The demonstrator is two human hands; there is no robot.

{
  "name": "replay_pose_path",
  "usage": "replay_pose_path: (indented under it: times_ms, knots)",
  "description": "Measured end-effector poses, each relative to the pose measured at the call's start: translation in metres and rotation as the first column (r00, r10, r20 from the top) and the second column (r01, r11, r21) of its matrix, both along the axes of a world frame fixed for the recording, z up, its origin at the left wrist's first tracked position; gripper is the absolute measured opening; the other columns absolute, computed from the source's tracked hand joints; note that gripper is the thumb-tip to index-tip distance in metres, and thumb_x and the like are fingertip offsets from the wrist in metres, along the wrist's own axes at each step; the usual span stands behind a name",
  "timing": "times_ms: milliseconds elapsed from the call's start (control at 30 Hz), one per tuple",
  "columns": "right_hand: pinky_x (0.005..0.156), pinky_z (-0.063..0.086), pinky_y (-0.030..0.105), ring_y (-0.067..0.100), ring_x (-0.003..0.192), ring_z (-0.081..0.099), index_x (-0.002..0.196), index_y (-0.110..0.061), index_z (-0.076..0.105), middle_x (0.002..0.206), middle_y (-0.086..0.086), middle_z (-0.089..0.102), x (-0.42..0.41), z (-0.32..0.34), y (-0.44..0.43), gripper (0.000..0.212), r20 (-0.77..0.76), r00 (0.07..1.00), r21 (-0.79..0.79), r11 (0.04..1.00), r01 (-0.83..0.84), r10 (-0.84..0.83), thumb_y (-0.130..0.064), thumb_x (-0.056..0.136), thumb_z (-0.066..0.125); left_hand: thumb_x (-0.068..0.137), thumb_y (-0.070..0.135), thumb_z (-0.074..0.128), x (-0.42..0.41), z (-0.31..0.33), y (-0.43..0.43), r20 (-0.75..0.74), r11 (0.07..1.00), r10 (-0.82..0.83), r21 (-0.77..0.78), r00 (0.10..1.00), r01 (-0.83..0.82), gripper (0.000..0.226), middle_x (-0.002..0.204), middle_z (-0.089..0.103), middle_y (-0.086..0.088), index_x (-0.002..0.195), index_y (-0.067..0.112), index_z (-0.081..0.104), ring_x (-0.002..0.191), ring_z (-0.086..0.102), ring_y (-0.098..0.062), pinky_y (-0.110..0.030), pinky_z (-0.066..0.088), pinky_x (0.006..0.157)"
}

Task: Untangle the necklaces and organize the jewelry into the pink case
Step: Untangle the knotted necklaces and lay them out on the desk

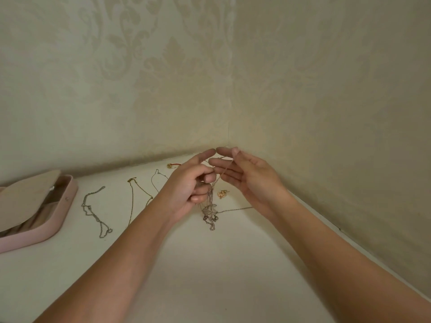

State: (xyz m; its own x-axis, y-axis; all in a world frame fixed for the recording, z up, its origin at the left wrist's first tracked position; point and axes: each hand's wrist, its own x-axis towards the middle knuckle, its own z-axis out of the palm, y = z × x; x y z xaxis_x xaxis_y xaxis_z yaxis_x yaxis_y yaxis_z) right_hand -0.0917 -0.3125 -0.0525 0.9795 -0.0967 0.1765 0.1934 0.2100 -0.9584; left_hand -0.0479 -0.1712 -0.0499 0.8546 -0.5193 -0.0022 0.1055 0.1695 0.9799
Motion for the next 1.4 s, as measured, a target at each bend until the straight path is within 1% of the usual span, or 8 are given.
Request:
replay_pose_path:
  times_ms: [300, 400, 500, 600, 933, 1067, 1200, 1400]
  knots:
    - [0.078, 0.054, 0.028, 0.017, 0.071, 0.067, 0.066, -0.008, 0.072, 0.078, 0.009, 0.069, -0.007, 0.017, -0.008, 0.020, 0.000, 0.981, 0.348, 0.919, -0.184, 0.196, -0.002, 0.072, 0.053, 0.091, 0.002, 0.039, 0.003, -0.001, 0.002, 0.156, 0.988, 0.156, -0.010, 0.975, -0.156, 0.053, 0.061, 0.047, 0.005, 0.132, 0.034, 0.048, 0.039, 0.022, -0.007, -0.019, 0.020, 0.037]
    - [0.059, 0.052, 0.028, 0.015, 0.045, 0.049, 0.065, -0.003, 0.063, 0.061, 0.008, 0.051, -0.007, 0.021, -0.013, 0.022, -0.038, 0.990, 0.541, 0.836, -0.096, 0.138, -0.005, 0.078, 0.046, 0.091, 0.004, 0.045, 0.000, -0.001, 0.000, 0.220, 0.983, 0.160, 0.054, 0.962, -0.175, 0.057, 0.068, 0.051, 0.003, 0.133, 0.043, 0.047, 0.042, 0.023, -0.009, -0.021, 0.022, 0.040]
    - [0.040, 0.035, 0.016, 0.005, 0.038, 0.032, 0.083, -0.006, 0.065, 0.051, -0.004, 0.043, -0.006, 0.016, -0.018, 0.015, -0.166, 0.986, -0.019, 1.000, -0.011, 0.007, -0.016, 0.092, 0.058, 0.094, 0.008, 0.051, -0.002, -0.002, -0.001, 0.278, 0.982, 0.151, 0.072, 0.949, -0.177, 0.061, 0.074, 0.056, 0.003, 0.135, 0.050, 0.041, 0.043, 0.026, -0.010, -0.020, 0.026, 0.040]
    - [0.044, 0.034, 0.014, 0.000, 0.043, 0.043, 0.094, -0.011, 0.073, 0.054, -0.014, 0.052, -0.005, 0.008, -0.012, 0.010, -0.108, 0.984, -0.486, 0.871, 0.073, -0.143, -0.014, 0.087, 0.069, 0.095, 0.008, 0.054, -0.002, -0.005, -0.001, 0.349, 0.976, 0.141, 0.108, 0.926, -0.190, 0.066, 0.065, 0.057, 0.011, 0.138, 0.054, 0.036, 0.044, 0.029, -0.009, -0.021, 0.028, 0.040]
    - [0.051, 0.036, 0.008, -0.003, 0.051, 0.051, 0.079, -0.025, 0.075, 0.059, -0.013, 0.063, -0.005, 0.006, -0.010, 0.009, 0.112, 0.951, -0.511, 0.804, 0.304, -0.289, -0.018, 0.085, 0.071, 0.093, 0.010, 0.059, 0.001, -0.011, -0.003, 0.431, 0.969, 0.098, 0.165, 0.897, -0.185, 0.069, 0.078, 0.062, 0.009, 0.139, 0.054, 0.033, 0.041, 0.031, -0.008, -0.025, 0.039, 0.041]
    - [0.052, 0.040, 0.021, 0.001, 0.046, 0.048, 0.074, -0.026, 0.069, 0.071, -0.007, 0.064, -0.002, 0.005, -0.009, 0.015, 0.131, 0.939, -0.541, 0.771, 0.337, -0.319, -0.014, 0.084, 0.071, 0.092, 0.013, 0.062, -0.001, -0.009, -0.004, 0.461, 0.937, 0.189, 0.179, 0.867, -0.300, 0.065, 0.094, 0.066, 0.006, 0.137, 0.051, 0.035, 0.043, 0.046, 0.003, -0.045, 0.052, 0.074]
    - [0.051, 0.034, 0.014, 0.002, 0.051, 0.044, 0.074, -0.020, 0.064, 0.066, -0.013, 0.056, -0.003, 0.007, -0.007, 0.013, 0.124, 0.964, -0.548, 0.794, 0.265, -0.236, -0.015, 0.086, 0.065, 0.091, 0.021, 0.064, 0.001, -0.010, -0.002, 0.389, 0.965, 0.164, 0.125, 0.906, -0.228, 0.066, 0.102, 0.073, 0.001, 0.137, 0.055, 0.032, 0.043, 0.033, -0.007, -0.024, 0.034, 0.044]
    - [0.049, 0.031, 0.011, -0.002, 0.046, 0.043, 0.074, -0.015, 0.059, 0.048, -0.023, 0.048, -0.003, 0.008, -0.007, 0.022, 0.058, 0.991, -0.550, 0.825, 0.133, -0.121, -0.014, 0.095, 0.054, 0.092, 0.008, 0.060, 0.003, -0.008, -0.001, 0.368, 0.979, 0.104, 0.124, 0.924, -0.160, 0.078, 0.103, 0.074, 0.006, 0.143, 0.052, 0.022, 0.042, 0.032, -0.007, -0.022, 0.028, 0.042]
